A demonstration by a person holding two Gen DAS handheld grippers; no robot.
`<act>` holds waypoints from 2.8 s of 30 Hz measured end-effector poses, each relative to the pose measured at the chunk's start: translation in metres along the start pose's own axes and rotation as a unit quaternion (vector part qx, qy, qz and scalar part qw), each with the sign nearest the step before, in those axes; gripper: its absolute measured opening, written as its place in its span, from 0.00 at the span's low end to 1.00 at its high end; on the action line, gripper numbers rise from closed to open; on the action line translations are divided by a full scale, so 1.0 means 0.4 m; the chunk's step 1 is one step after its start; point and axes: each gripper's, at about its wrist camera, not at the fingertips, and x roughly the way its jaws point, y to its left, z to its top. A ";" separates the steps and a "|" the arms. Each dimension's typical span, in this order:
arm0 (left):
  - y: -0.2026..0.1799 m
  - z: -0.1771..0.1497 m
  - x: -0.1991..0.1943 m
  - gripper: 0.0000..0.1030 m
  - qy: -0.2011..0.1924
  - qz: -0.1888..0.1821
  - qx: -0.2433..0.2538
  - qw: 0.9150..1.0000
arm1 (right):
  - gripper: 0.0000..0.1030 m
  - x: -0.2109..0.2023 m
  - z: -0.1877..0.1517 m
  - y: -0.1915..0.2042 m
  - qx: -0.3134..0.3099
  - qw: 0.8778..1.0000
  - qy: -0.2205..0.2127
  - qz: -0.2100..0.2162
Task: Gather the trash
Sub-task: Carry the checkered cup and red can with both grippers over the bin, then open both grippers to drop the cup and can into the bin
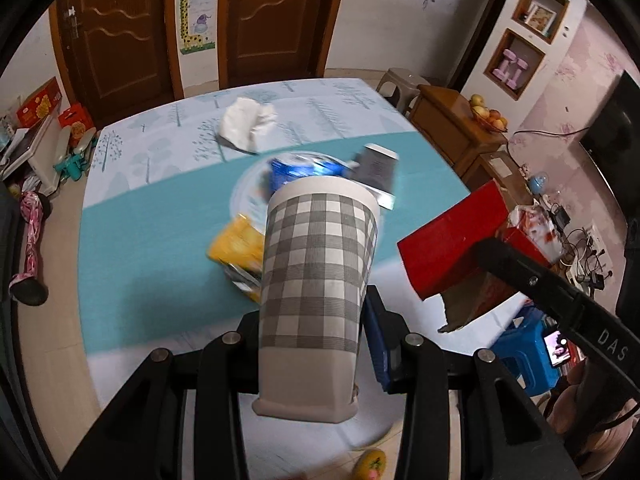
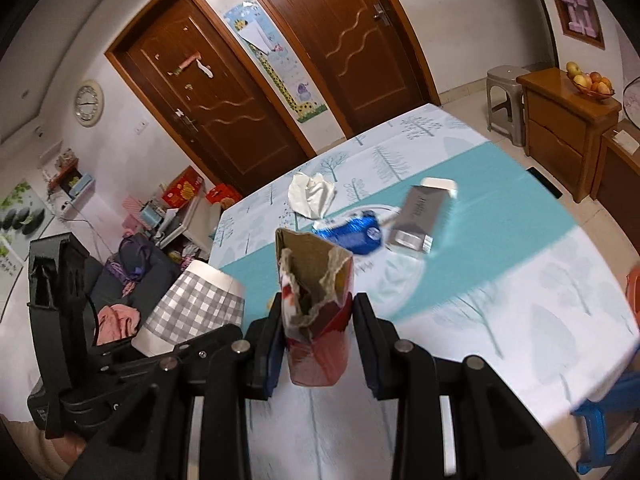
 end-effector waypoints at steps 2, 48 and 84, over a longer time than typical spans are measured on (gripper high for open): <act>-0.070 -0.050 -0.024 0.37 -0.003 0.000 -0.005 1.000 | 0.31 -0.059 -0.036 -0.036 -0.003 1.000 0.001 0.003; -0.368 -0.788 0.734 0.45 0.184 0.026 0.031 0.982 | 0.31 0.133 -0.813 -0.703 0.097 0.978 0.141 -0.122; -0.158 -0.886 0.768 0.79 0.173 0.114 -0.046 0.977 | 0.58 0.348 -0.885 -0.697 0.063 0.975 0.183 -0.111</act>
